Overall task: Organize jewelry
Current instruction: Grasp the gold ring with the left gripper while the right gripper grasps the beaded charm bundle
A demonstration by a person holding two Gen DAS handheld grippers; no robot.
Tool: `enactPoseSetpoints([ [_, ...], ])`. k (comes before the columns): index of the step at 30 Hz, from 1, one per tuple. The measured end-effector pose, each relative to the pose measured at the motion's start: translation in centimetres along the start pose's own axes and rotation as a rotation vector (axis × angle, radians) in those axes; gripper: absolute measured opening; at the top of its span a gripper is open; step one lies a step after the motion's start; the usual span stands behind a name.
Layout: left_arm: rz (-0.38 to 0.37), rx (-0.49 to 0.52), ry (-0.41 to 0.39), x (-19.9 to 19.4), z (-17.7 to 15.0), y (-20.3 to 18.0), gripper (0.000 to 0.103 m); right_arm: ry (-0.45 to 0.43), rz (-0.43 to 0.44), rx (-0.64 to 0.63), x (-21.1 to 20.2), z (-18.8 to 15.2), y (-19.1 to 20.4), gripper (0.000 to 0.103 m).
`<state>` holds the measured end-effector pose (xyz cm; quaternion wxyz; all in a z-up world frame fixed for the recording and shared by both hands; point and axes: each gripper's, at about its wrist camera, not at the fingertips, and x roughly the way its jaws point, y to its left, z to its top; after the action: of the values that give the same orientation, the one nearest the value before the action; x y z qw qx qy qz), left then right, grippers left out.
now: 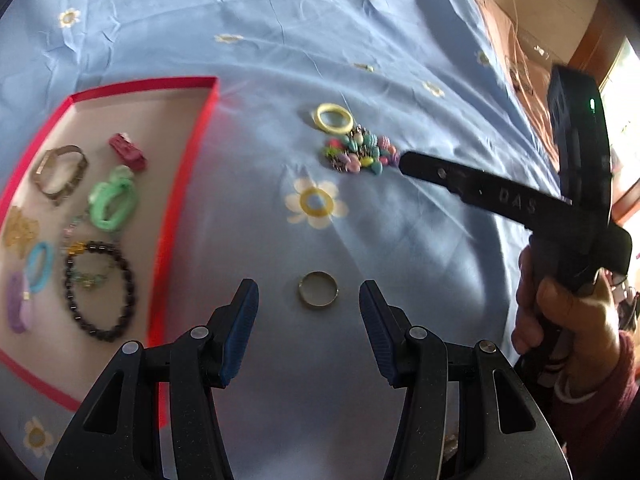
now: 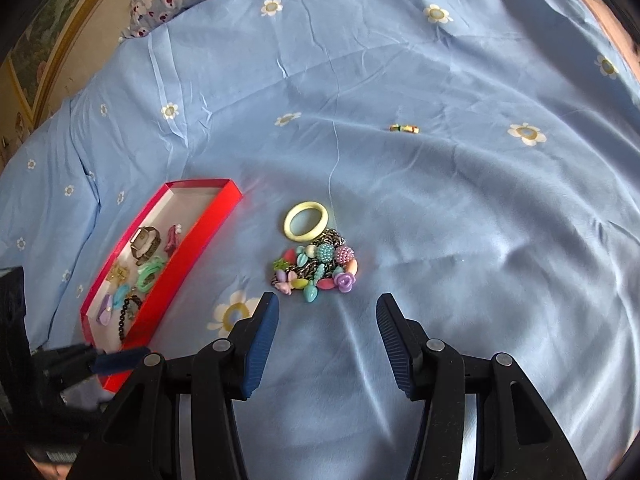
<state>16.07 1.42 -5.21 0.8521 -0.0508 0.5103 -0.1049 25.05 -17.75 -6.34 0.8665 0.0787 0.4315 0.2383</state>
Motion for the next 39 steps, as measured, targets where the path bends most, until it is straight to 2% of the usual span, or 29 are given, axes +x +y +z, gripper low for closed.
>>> enactPoseSetpoints([
  [3,0.006,0.010,0.005,0.9,-0.1,-0.2,0.051,0.016,-0.002,0.002,1.2,0.3,-0.2,0.052],
  [5,0.017,0.020,-0.003,1.2,-0.1,-0.3,0.045,0.024,-0.007,0.001,1.9,0.6,-0.2,0.052],
  [7,0.022,0.029,-0.002,1.5,0.0,-0.3,0.025,0.025,-0.015,-0.004,2.5,0.8,-0.2,0.052],
  [8,0.019,0.030,-0.001,1.6,0.1,-0.2,0.021,0.026,-0.020,-0.008,2.7,0.9,-0.1,0.052],
  [10,0.010,0.027,-0.003,1.7,0.2,0.0,0.021,0.025,-0.034,-0.019,3.3,1.1,0.0,0.048],
  [12,0.007,0.026,-0.006,1.6,0.2,0.1,0.021,0.023,-0.064,-0.039,3.8,1.3,0.1,0.035],
  [13,0.007,0.026,-0.008,1.6,0.2,0.0,0.021,0.022,-0.069,-0.042,3.9,1.4,0.1,0.023],
  [14,0.005,0.026,-0.011,1.5,0.1,0.0,0.021,0.024,-0.072,-0.041,4.0,1.4,0.1,0.015],
  [18,-0.015,0.004,-0.022,0.8,0.2,0.5,0.021,0.013,-0.061,-0.043,3.3,1.3,0.4,0.014],
  [24,-0.025,-0.032,-0.068,-1.4,0.3,1.7,0.021,-0.026,0.015,-0.040,0.3,0.8,1.8,0.014],
  [32,-0.002,-0.065,-0.134,-4.5,0.4,3.4,0.021,-0.071,0.073,-0.073,-3.2,0.7,4.4,0.014],
  [39,0.025,-0.111,-0.170,-6.4,-0.7,5.8,0.021,-0.069,0.108,-0.103,-3.8,0.4,6.8,0.014],
])
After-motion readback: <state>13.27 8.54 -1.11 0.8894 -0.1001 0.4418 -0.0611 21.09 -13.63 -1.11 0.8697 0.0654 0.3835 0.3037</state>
